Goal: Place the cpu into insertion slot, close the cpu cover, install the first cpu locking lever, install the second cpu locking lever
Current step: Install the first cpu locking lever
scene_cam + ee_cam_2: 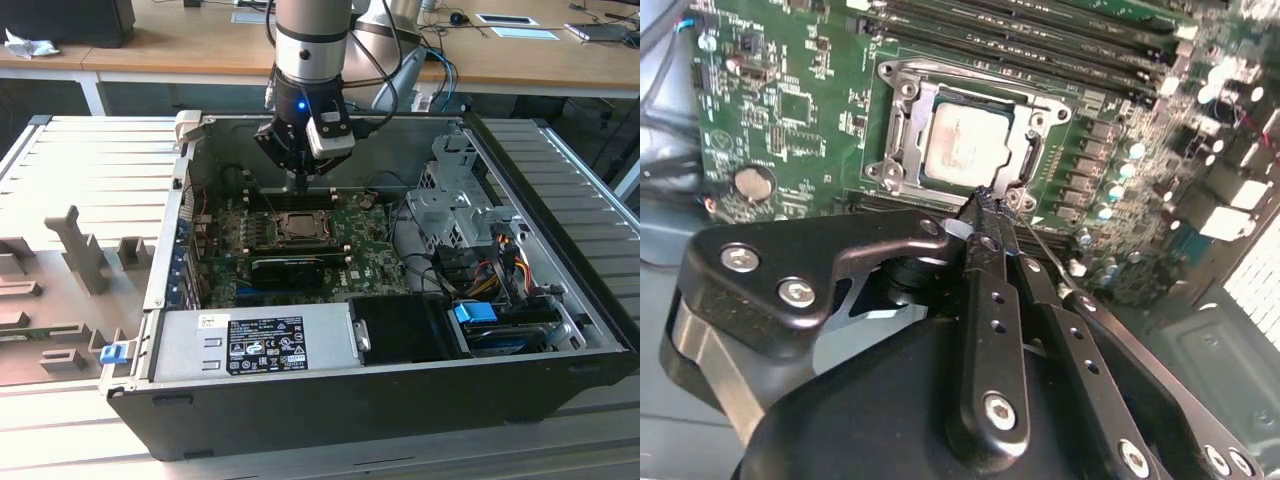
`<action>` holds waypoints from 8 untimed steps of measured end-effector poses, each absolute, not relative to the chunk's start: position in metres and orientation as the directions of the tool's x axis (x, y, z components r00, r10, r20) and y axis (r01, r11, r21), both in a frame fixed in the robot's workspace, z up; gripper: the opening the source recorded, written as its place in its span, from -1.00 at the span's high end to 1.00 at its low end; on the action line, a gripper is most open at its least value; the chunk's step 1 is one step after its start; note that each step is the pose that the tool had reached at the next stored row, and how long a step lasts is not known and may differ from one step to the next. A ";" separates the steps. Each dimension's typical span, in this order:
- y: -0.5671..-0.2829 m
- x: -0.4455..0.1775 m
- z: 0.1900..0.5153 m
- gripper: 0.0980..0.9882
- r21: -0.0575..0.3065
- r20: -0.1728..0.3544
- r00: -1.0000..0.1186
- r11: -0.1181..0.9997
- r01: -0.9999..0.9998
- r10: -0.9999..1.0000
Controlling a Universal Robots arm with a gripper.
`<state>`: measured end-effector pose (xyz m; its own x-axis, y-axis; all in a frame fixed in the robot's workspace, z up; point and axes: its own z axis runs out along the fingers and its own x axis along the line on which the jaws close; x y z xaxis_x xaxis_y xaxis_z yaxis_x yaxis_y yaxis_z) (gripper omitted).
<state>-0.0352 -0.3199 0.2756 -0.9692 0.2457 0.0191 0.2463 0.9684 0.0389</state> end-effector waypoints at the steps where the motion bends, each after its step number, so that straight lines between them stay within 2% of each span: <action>1: -0.320 -0.035 0.276 0.98 0.039 0.019 -0.973 0.972 0.232 0.231; 8: -0.320 -0.035 0.276 0.98 0.039 0.019 -0.999 0.999 0.034 0.034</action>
<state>-0.0352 -0.3200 0.2756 -0.9993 0.0335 0.0191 0.0343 0.9987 0.0389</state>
